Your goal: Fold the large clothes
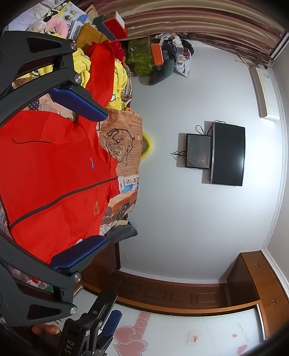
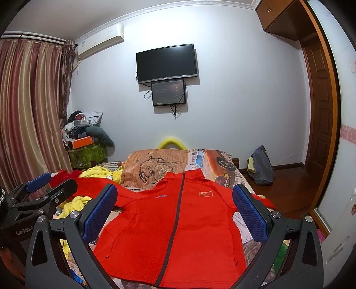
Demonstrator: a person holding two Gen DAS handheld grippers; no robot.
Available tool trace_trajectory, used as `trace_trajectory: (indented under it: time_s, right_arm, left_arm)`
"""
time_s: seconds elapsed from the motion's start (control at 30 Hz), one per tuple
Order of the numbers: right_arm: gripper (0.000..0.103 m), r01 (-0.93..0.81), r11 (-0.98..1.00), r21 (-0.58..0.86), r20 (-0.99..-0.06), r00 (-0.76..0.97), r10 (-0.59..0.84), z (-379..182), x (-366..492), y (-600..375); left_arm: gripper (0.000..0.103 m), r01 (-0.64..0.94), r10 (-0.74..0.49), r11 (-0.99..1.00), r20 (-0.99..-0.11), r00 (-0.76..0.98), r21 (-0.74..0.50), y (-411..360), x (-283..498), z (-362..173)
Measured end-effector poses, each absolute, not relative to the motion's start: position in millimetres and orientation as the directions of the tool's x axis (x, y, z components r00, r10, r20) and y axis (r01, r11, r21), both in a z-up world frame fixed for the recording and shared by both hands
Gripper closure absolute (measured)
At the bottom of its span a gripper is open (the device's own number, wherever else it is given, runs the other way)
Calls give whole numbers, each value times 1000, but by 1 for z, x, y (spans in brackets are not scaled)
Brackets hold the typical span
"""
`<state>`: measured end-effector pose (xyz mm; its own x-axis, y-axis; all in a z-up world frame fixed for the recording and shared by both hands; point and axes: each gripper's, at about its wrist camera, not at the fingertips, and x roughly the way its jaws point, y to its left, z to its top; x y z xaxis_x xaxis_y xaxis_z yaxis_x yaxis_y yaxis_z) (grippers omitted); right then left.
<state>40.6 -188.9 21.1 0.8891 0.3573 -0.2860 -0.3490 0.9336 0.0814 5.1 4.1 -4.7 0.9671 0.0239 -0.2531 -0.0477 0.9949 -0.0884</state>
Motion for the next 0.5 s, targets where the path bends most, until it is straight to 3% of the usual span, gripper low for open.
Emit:
trace_trajectory:
  time_s: [0.5]
  right_arm:
    - [0,-349,934,83,-285,889,358,21,41,-190]
  left_arm:
    - [0,-47,23,995,-253,967,-88,4,4,-6]
